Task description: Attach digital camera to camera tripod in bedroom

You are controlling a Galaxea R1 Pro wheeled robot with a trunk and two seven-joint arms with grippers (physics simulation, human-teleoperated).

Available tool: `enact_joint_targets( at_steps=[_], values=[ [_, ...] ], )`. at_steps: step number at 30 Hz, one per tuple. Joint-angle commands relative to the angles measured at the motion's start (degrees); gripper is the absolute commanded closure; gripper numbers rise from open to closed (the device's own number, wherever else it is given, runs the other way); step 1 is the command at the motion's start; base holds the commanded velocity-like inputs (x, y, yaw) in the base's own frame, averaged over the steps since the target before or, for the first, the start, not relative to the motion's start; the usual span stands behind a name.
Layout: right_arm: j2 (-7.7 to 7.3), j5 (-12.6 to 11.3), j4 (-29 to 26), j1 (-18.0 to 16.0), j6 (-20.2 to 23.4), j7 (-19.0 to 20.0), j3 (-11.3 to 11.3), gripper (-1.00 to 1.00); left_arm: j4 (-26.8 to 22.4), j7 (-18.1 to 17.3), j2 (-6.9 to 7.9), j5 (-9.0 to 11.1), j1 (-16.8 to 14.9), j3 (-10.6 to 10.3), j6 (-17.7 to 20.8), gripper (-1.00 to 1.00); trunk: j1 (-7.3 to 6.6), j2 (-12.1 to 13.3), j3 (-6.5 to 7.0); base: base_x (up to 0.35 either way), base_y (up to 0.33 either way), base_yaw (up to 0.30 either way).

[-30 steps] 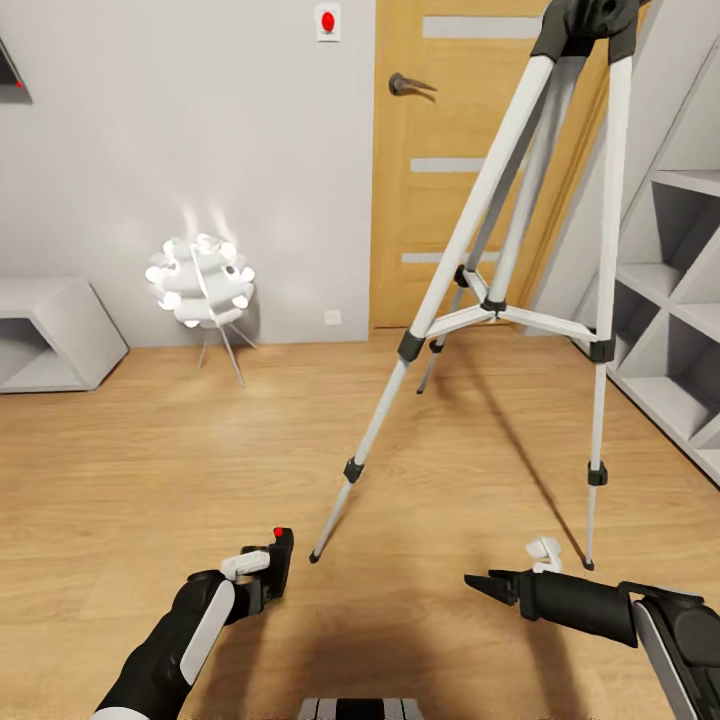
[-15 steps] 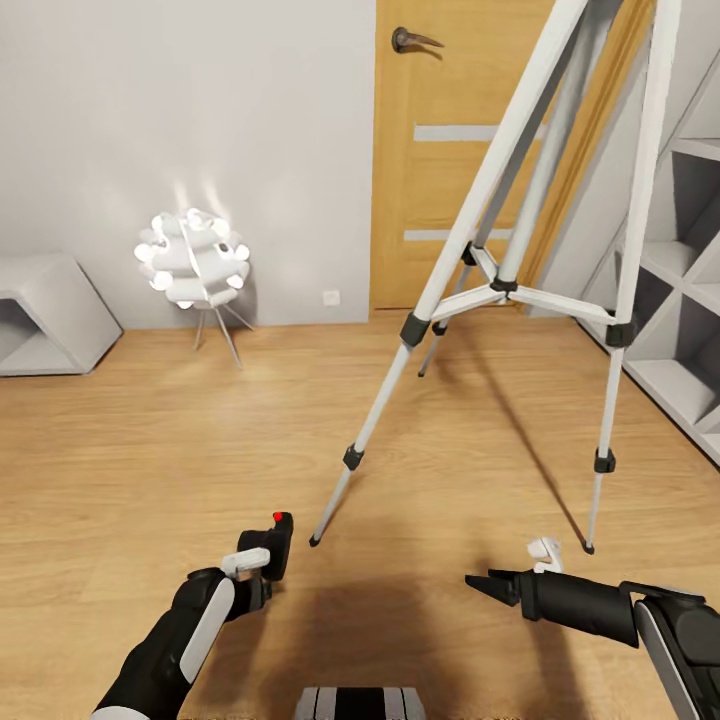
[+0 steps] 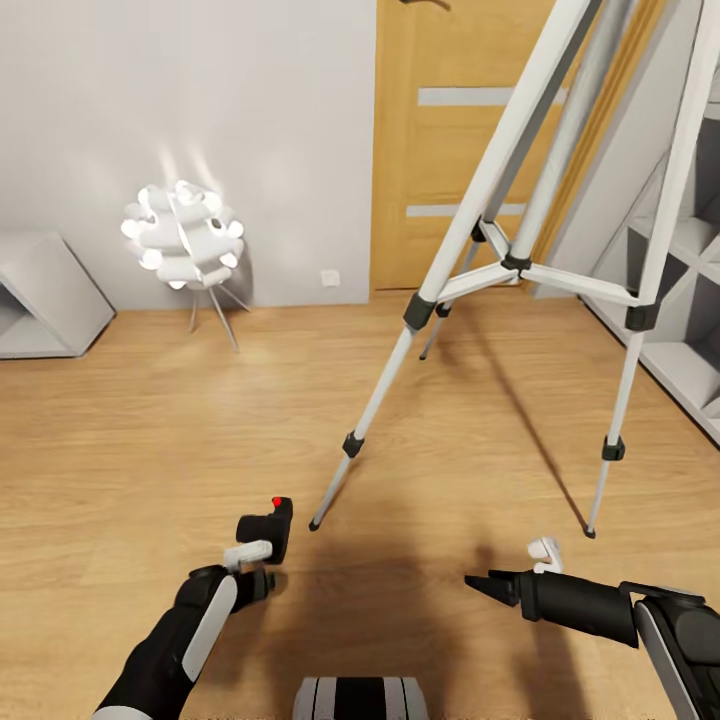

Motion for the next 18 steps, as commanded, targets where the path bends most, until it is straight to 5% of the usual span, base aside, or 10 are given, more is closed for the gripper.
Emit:
enact_joint_targets(
  at_steps=[1, 10, 18],
  values=[
    [0.00, -0.13, 0.00, -0.04, 0.30, 0.10, -0.03, -1.00, -0.11, 0.48, 0.00, 0.61, -0.02, -0.19, -0.93, -1.00, 0.01, -0.03, -0.27, 0.000, 0.000, 0.000],
    [0.07, -0.14, 0.04, -0.03, 0.34, 0.09, -0.03, -1.00, -2.18, 0.68, -0.63, 0.58, -0.02, -4.12, -7.26, -1.00, 0.24, -0.15, -2.26, 0.000, 0.000, 0.000],
    [0.40, -0.13, 0.04, 0.01, 0.24, 0.02, -0.03, -1.00, -6.53, 0.74, -0.87, 0.49, -0.02, -6.80, -8.16, -1.00, 0.45, -0.26, -4.04, 0.000, 0.000, 0.000]
  ],
)
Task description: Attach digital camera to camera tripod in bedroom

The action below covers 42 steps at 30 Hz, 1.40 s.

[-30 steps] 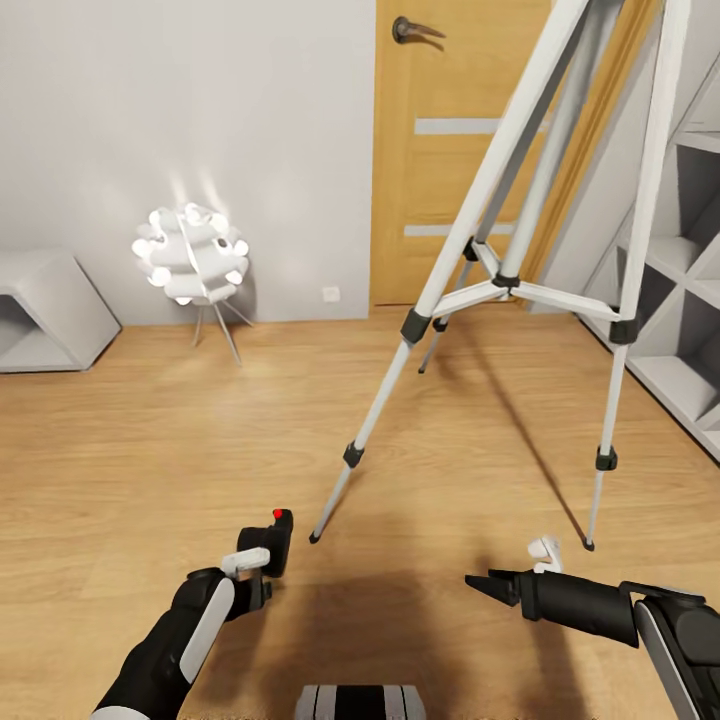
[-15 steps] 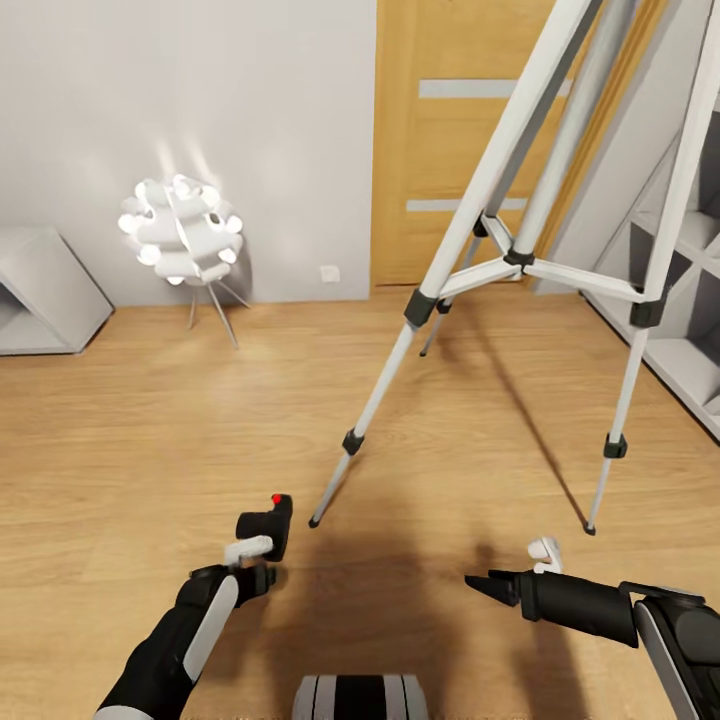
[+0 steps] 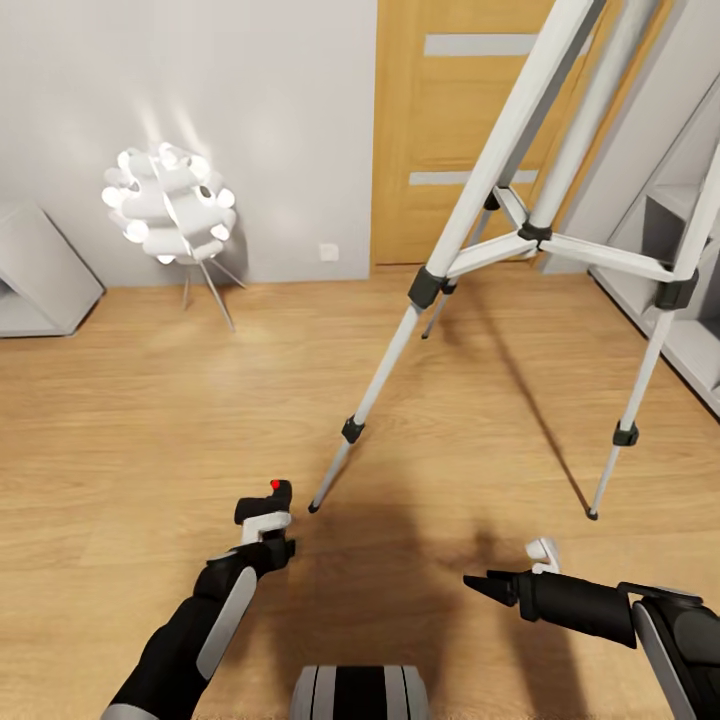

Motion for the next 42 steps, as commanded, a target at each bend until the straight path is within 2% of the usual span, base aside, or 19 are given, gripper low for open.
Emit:
enact_joint_targets(
  at_steps=[1, 5, 9, 11, 13, 17, 24, 36, 42],
  values=[
    [0.00, -0.10, -0.01, -0.02, 0.29, 0.10, -0.03, -1.00, -0.76, 0.55, 0.02, 0.60, -0.02, -0.18, 0.16, -1.00, 0.01, -0.03, -0.27, 0.000, 0.000, 0.000],
    [0.09, 0.01, -0.01, -0.03, 0.28, 0.08, -0.03, -1.00, -3.36, 0.64, 0.22, 0.51, -0.02, -0.60, 0.23, -1.00, 0.12, -0.08, -1.15, 0.000, 0.000, 0.000],
    [0.10, 0.12, 0.02, -0.02, 0.28, 0.07, -0.03, -1.00, -3.68, 0.65, 0.40, -1.15, -0.02, -0.68, 0.24, -1.00, 0.22, -0.14, -2.04, 0.000, 0.000, 0.000],
    [0.10, 0.30, 0.07, -0.02, 0.32, 0.00, -0.03, -1.00, -3.48, 0.64, 0.24, -6.20, -0.02, -0.59, 0.24, -1.00, 0.27, -0.16, -2.48, 0.000, 0.000, 0.000],
    [0.12, 0.35, 0.07, -0.03, 0.34, -0.03, -0.03, -1.00, -3.44, 0.61, 0.17, -8.45, -0.02, -0.56, 0.24, -1.00, 0.32, -0.19, -2.93, 0.000, 0.000, 0.000],
    [0.12, 0.38, 0.08, -0.02, 0.34, -0.06, -0.03, -1.00, -3.49, 0.60, 0.09, -10.39, -0.02, -0.57, 0.24, -1.00, 0.43, -0.24, -3.81, 0.000, 0.000, 0.000],
    [0.13, 0.39, 0.08, -0.03, 0.29, -0.05, -0.03, -1.00, -3.73, 0.68, 0.12, -11.74, -0.02, -0.70, 0.57, -1.00, 0.61, -0.34, -5.36, 0.000, 0.000, 0.000],
    [0.13, 0.39, 0.08, -0.02, 0.22, -0.03, -0.03, -1.00, -3.95, 0.71, 0.06, -12.10, -0.02, -0.74, 0.99, -1.00, 0.92, -0.50, -8.02, 0.000, 0.000, 0.000],
    [0.13, 0.40, 0.08, -0.02, 0.24, -0.02, -0.03, -1.00, -4.07, 0.69, 0.04, -13.20, -0.02, -0.69, 0.95, -1.00, 1.07, -0.58, -9.35, 0.000, 0.000, 0.000]
  ],
)
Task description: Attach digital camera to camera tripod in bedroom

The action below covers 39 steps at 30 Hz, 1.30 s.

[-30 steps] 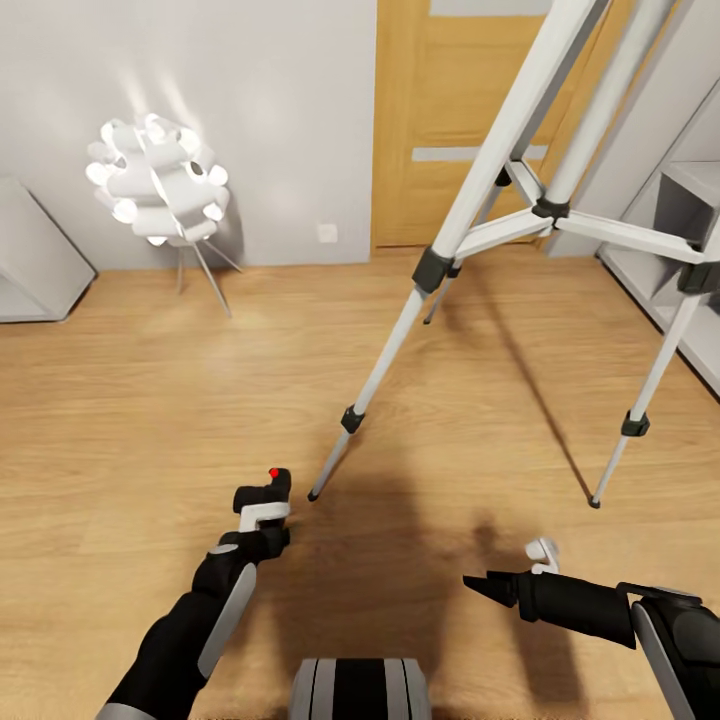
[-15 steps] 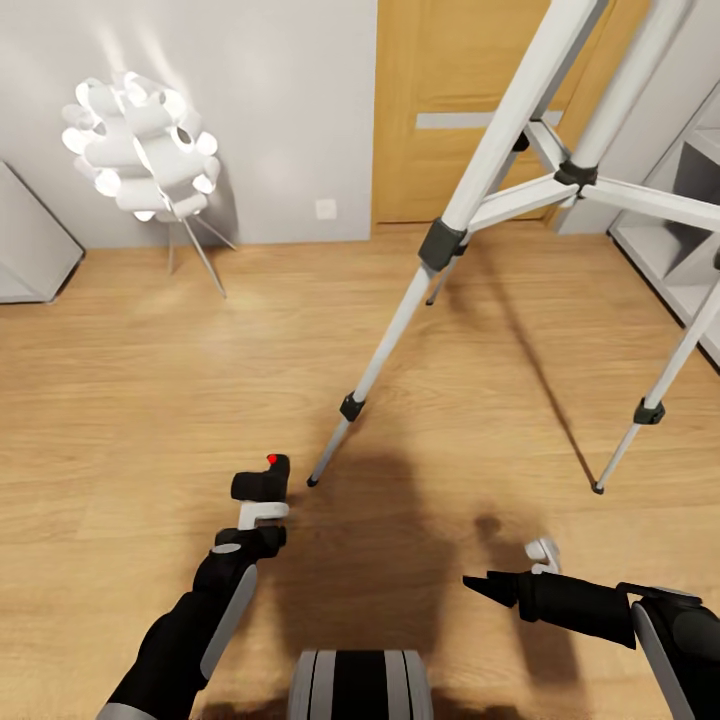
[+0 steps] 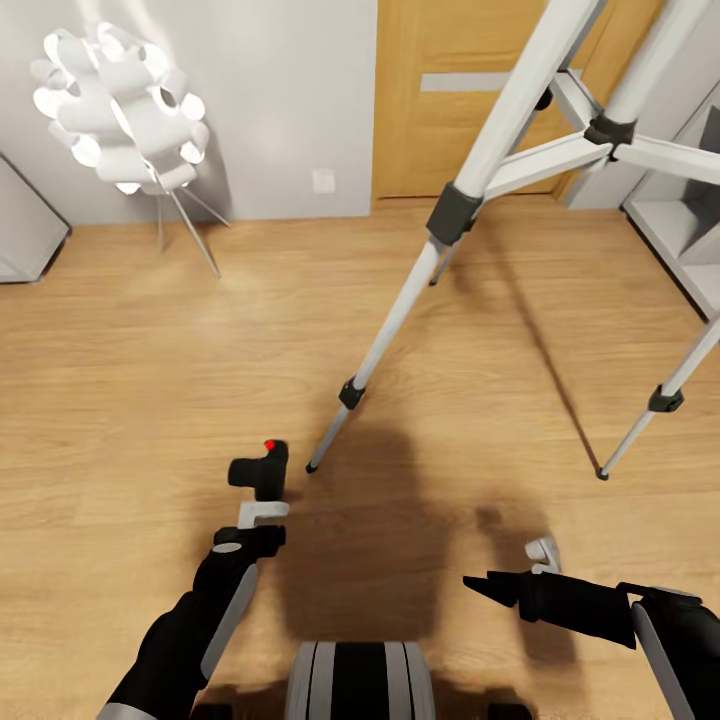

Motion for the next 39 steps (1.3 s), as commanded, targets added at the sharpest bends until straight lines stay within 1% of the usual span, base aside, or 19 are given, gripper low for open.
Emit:
enact_joint_targets(
  at_steps=[1, 7, 15, 32, 39],
  values=[
    [-0.01, -0.17, -0.01, -0.02, 0.33, 0.07, -0.03, -1.00, -0.08, 0.52, 0.02, 0.52, -0.02, -0.08, 0.16, -1.00, 0.01, -0.03, -0.26, 0.000, 0.000, 0.000],
    [-0.08, -0.11, -0.01, -0.02, 0.36, 0.07, -0.03, -1.00, -0.53, 0.50, -0.04, 0.27, -0.02, -0.06, 0.15, -1.00, 0.17, -0.11, -1.59, 0.000, 0.000, 0.000],
    [-0.02, -0.13, -0.01, -0.02, 0.26, 0.08, -0.03, -1.00, -3.65, 0.50, -0.07, 0.27, -0.02, -0.02, 0.15, -1.00, 0.37, -0.22, -3.36, 0.000, 0.000, 0.000],
    [-0.08, -0.17, -0.07, -0.02, 0.20, 0.17, -0.03, -1.00, -4.48, 0.54, -0.07, 0.22, -0.02, -0.03, 0.15, -1.00, 0.81, -0.44, -7.13, 0.000, 0.000, 0.000],
    [-0.23, -0.17, -0.07, -0.02, 0.27, 0.17, -0.03, -1.00, -6.88, 0.58, -0.07, 0.22, -0.02, -0.02, 0.22, -1.00, 0.99, -0.54, -8.68, 0.000, 0.000, 0.000]
  ],
)
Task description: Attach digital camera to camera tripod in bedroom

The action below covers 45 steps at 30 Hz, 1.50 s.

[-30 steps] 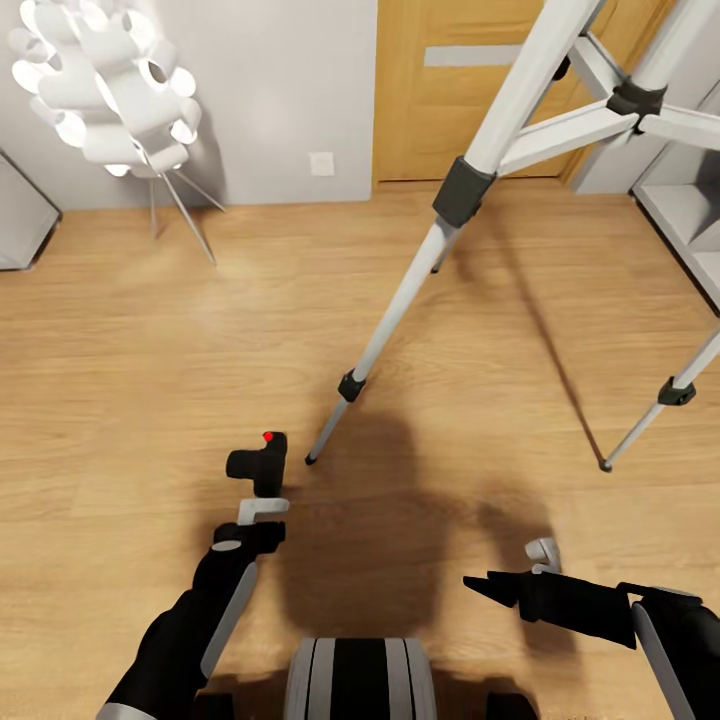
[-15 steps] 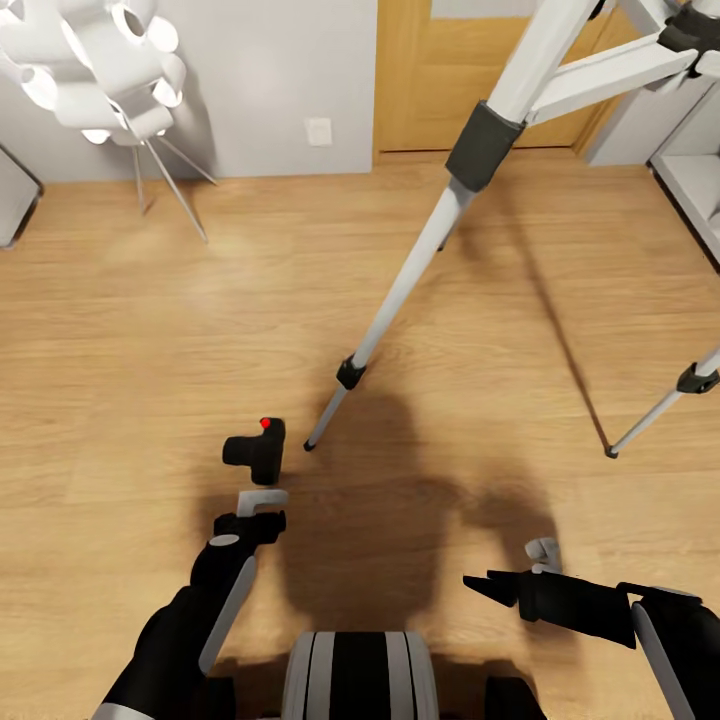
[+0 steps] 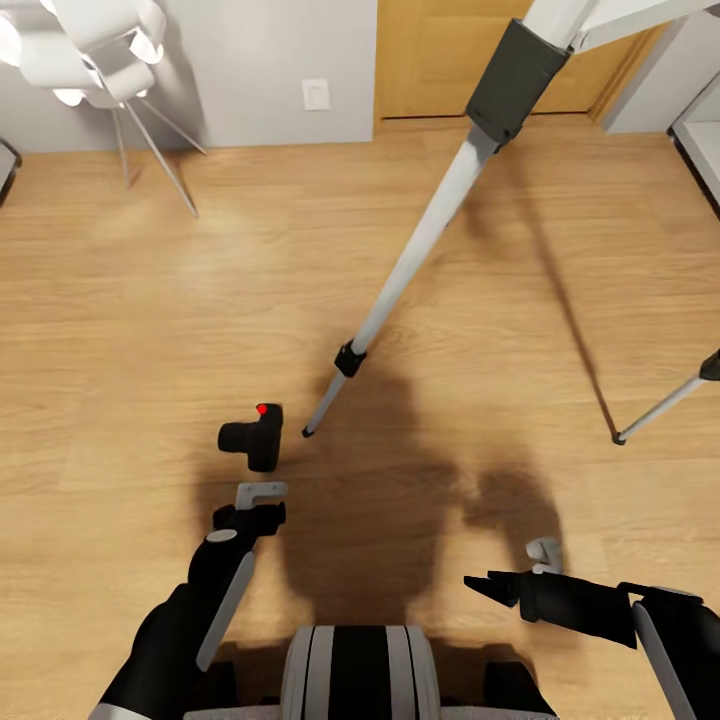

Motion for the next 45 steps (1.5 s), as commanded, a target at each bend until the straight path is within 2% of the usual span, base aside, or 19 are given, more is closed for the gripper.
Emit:
enact_joint_targets(
  at_steps=[1, 3, 12, 19, 26, 45],
  values=[
    [-0.02, -0.17, -0.01, -0.02, 0.32, 0.07, -0.03, -1.00, -0.25, 0.53, 0.01, 0.60, -0.02, -0.09, 0.16, -1.00, 0.01, -0.03, -0.26, 0.000, 0.000, 0.000],
    [-0.04, -0.21, -0.02, -0.02, 0.19, 0.12, -0.03, -1.00, -0.59, 0.54, 0.01, 0.60, -0.02, -0.09, 0.17, -1.00, 0.07, -0.05, -0.70, 0.000, 0.000, 0.000],
    [0.10, -0.71, -0.03, -0.02, -0.47, 0.50, -0.10, -1.00, -1.55, 0.54, -0.17, 0.60, -0.02, -0.09, 0.18, -1.00, 0.07, -0.05, -0.70, 0.000, 0.000, 0.000],
    [0.29, -0.45, -0.03, -0.02, -0.26, 0.21, -1.70, -1.00, -1.67, 0.54, -0.24, 0.60, -0.02, -0.09, 0.15, -1.00, 0.07, -0.05, -0.70, 0.000, 0.000, -0.005],
    [0.41, -0.10, 0.02, -0.02, 0.13, 0.00, -3.05, -1.00, -1.69, 0.54, -0.25, 0.60, -0.02, -0.15, 0.16, -1.00, 0.07, -0.05, -0.70, 0.000, 0.000, -0.232],
    [0.38, -0.53, -0.02, -0.02, 0.09, -0.02, -3.53, -1.00, -1.67, 0.57, -0.06, 0.60, -0.02, 0.16, 0.04, -1.00, 0.07, -0.05, -0.70, 0.000, 0.000, -0.037]
  ],
)
